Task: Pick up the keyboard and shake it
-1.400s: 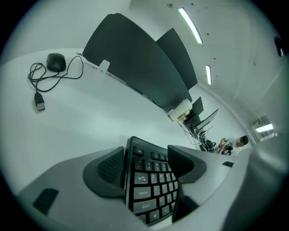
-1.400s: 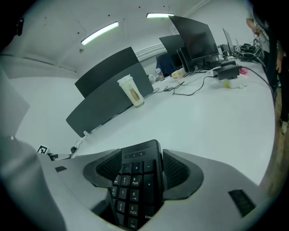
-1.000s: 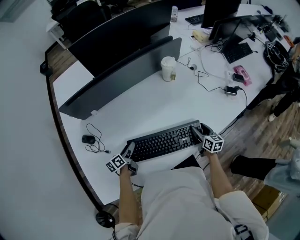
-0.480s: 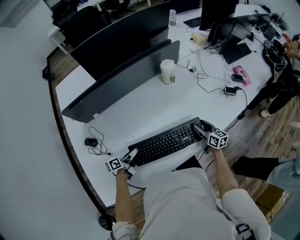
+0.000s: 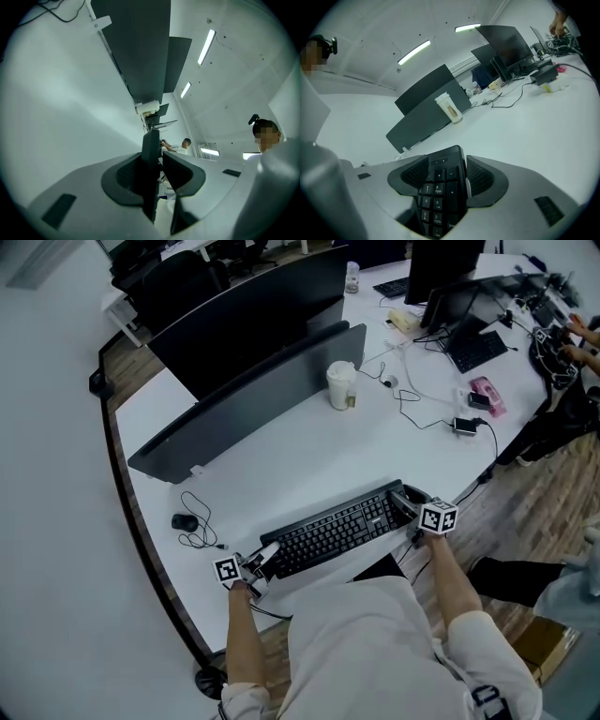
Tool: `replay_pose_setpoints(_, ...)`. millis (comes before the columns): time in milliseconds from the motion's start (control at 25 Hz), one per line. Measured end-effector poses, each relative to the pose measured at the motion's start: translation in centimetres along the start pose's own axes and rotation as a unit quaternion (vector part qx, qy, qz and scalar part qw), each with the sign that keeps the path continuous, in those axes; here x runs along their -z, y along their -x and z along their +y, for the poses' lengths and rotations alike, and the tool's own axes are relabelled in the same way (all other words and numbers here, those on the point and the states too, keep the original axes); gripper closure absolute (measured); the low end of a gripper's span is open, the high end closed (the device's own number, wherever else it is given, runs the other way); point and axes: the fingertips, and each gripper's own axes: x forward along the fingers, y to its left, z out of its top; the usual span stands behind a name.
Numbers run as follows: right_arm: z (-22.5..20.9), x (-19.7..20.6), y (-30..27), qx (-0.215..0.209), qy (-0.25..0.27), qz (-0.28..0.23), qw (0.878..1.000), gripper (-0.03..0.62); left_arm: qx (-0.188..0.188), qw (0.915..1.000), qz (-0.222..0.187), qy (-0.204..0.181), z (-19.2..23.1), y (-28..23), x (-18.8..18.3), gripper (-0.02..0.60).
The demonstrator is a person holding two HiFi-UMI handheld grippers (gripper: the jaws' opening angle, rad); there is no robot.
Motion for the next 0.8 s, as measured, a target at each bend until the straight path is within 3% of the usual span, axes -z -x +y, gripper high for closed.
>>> replay_pose_setpoints(120, 0.4, 0.3, -0.4, -0.008, -0.009, -0.004, 1.0, 0.329, 0.001, 0.9999, -0.013, 0.006, 0.0, 0.7, -0.9, 0.463)
replay_pose_setpoints(400, 0.8, 0.0, -1.2, -0.036, -0.019, 0.016, 0.999, 0.329, -0.009, 0.9991, 0.031, -0.025, -0.6, 0.9, -0.8, 0.465)
replay_pose_setpoints(560, 1.2, 0.0, -1.1, -0.071, -0.007, 0.047, 0.996, 0.329, -0.036, 0.9903, 0.079, -0.108, -0.8, 1.4, -0.2, 0.471)
replay_pose_setpoints(800, 2.6, -1.6, -0.8, -0.168, 0.019, 0.114, 0.979, 0.329, -0.022, 0.9714, 0.099, -0.215, -1.8, 1.6, -1.3, 0.474)
